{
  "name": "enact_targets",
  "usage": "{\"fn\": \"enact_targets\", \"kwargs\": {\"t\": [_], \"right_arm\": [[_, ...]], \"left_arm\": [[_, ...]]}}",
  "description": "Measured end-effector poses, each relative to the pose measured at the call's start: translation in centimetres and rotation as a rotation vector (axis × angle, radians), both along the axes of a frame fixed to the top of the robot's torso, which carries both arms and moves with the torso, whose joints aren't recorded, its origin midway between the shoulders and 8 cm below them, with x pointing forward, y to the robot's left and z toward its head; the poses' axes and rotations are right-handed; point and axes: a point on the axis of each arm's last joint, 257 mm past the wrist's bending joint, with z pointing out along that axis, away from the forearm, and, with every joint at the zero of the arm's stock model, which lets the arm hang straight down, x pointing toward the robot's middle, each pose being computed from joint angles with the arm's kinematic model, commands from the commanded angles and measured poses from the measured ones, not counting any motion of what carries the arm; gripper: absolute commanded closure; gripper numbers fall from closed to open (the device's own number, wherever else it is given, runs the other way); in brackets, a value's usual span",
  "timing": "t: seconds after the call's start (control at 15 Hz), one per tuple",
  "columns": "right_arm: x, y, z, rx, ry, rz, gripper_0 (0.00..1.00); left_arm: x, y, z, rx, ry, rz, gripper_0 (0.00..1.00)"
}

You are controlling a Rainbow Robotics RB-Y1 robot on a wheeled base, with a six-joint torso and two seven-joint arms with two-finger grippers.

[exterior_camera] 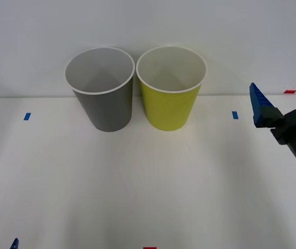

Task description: Put cans in the gray bin and PET bottles in the light green bin.

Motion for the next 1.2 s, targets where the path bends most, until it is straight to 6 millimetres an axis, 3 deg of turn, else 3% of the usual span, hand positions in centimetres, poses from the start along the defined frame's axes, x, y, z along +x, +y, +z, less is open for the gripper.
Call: {"fn": "enact_targets", "kwargs": {"t": [0.2, 0.33, 0.47, 0.6, 0.93, 1.2], "right_arm": [[-1.0, -0.7, -1.6, -0.044, -0.09, -0.026, 0.02], [-1.6, -1.3, -4.6, -0.055, -0.101, -0.033, 0.02], [-2.9, -2.1, -8.8, -0.049, -0.051, -0.046, 0.02], [-4.5, -2.5, -11.0, -0.032, -0.003, -0.058, 0.01], [-8.0, -3.5, -13.0, -0.04, 0.034, -0.076, 0.02], [-9.5, -3.2, -14.5, -0.033, 0.072, -0.085, 0.02]], "left_arm": [[0.0, 0.0, 0.0, 0.0, 0.0, 0.0, 0.0], [0.0, 0.0, 0.0, 0.0, 0.0, 0.0, 0.0], [0.0, 0.0, 0.0, 0.0, 0.0, 0.0, 0.0], [0.0, 0.0, 0.0, 0.0, 0.0, 0.0, 0.0], [0.0, 0.0, 0.0, 0.0, 0.0, 0.0, 0.0], [0.0, 0.0, 0.0, 0.0, 0.0, 0.0, 0.0]]}}
